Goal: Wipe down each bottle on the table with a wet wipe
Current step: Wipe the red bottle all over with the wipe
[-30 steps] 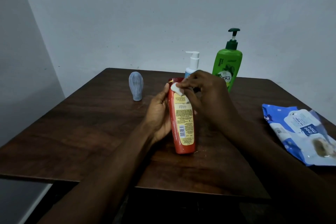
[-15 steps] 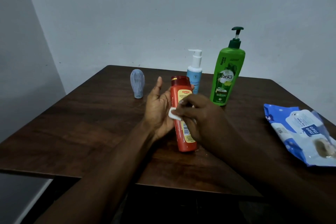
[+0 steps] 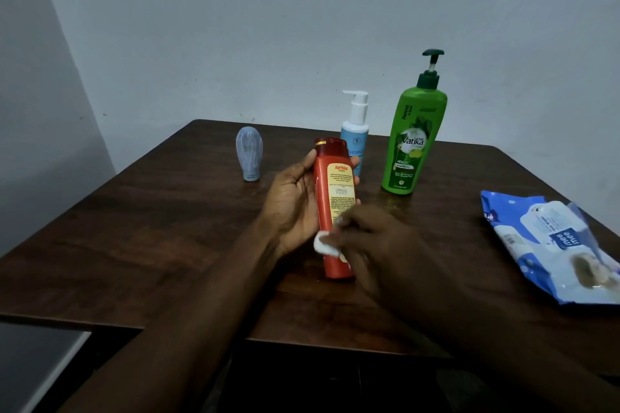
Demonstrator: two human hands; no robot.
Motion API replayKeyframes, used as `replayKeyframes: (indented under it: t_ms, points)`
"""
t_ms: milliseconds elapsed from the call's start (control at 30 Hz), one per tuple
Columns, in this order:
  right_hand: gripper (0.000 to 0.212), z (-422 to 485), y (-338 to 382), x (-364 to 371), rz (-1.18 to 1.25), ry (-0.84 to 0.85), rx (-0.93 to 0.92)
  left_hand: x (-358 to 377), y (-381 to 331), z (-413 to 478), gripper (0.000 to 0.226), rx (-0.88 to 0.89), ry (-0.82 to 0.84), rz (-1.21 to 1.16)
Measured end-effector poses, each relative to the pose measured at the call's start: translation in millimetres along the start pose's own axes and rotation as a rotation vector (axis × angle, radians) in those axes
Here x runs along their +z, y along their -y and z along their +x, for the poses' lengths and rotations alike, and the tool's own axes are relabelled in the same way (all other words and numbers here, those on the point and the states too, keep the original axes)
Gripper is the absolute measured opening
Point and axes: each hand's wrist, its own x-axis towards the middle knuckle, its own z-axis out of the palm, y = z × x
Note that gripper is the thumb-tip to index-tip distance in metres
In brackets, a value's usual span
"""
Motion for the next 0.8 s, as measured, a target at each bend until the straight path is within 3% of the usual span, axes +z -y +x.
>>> replayKeyframes:
  t_ms: [100,200,467,633,800]
  points:
    - [0.018,36.3,-12.4,-5.6,0.007,-0.089,0.049,-0.6,-1.3,-2.9,0.049,-0.019,0.012,-0.088]
    - [0.018,69.8,-25.4,-14.7,0.009,-0.166,0.097,-3.3,-0.4,-3.5,0.043,0.009,0.029,-0.148]
    - [0.021,58.9,-23.7,-13.6,0.052,-0.183,0.046,-5.8,-1.8,0.2,0.076,0.059,0.042,-0.163]
    - [0.024,16.8,-10.8,-9.7,-0.019,-0.113,0.012,-0.9,-0.3,4.0,0.034,0.093,-0.064,0.0]
    - [0.026,-19.0,-3.0,-10.9,-0.001,-0.099,-0.03,-1.4,-0.1,7.3,0.03,0.125,-0.122,0.146]
